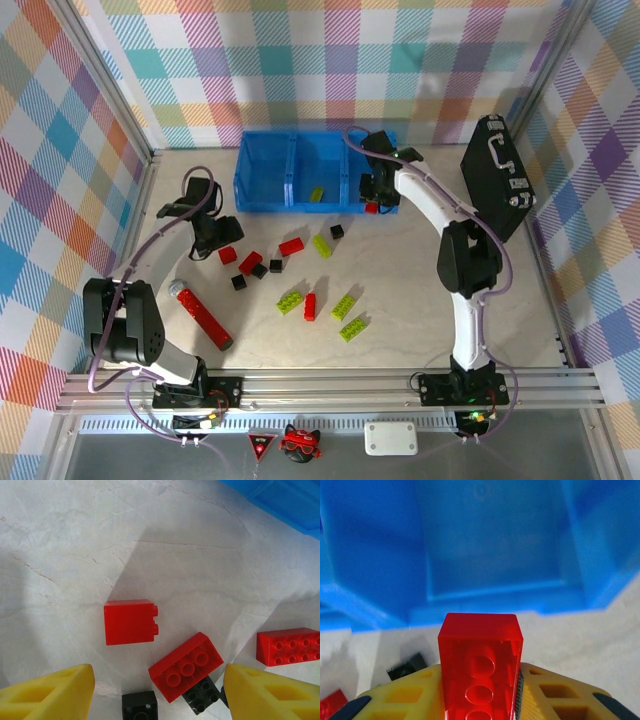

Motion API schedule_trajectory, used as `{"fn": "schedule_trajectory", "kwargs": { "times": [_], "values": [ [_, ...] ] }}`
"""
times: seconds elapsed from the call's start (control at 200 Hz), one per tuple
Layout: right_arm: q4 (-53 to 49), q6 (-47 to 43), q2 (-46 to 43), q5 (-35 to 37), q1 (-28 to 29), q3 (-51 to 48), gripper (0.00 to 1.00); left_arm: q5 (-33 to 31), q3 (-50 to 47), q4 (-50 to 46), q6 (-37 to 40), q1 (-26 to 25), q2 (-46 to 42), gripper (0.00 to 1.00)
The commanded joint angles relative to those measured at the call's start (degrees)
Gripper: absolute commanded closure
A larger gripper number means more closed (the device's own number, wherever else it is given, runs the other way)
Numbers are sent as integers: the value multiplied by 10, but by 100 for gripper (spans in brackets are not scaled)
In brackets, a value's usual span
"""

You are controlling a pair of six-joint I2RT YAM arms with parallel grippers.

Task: Sort the legos into containers by color
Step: Place the lego in the container.

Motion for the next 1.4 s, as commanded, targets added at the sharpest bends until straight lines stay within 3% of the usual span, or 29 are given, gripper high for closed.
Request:
{"fn": "schedule_trajectory", "kwargs": {
  "times": [0.0,0.49,0.69,1.03,1.395],
  "values": [
    [-38,-35,47,-5,-11,72,63,-3,-16,-15,-12,-1,-25,31],
    [-72,-70,236,-12,-37,297,64,3,-31,-24,-17,-2,-52,31],
    [-64,-70,265,-23,-39,307,64,7,-36,-25,-17,-2,-55,31],
    [-66,-62,241,-20,-39,310,55,4,-35,-38,-13,-3,-60,31],
    [-82,-49,136,-20,-28,270,55,-37,-32,-83,-33,-38,-52,32]
  ]
}}
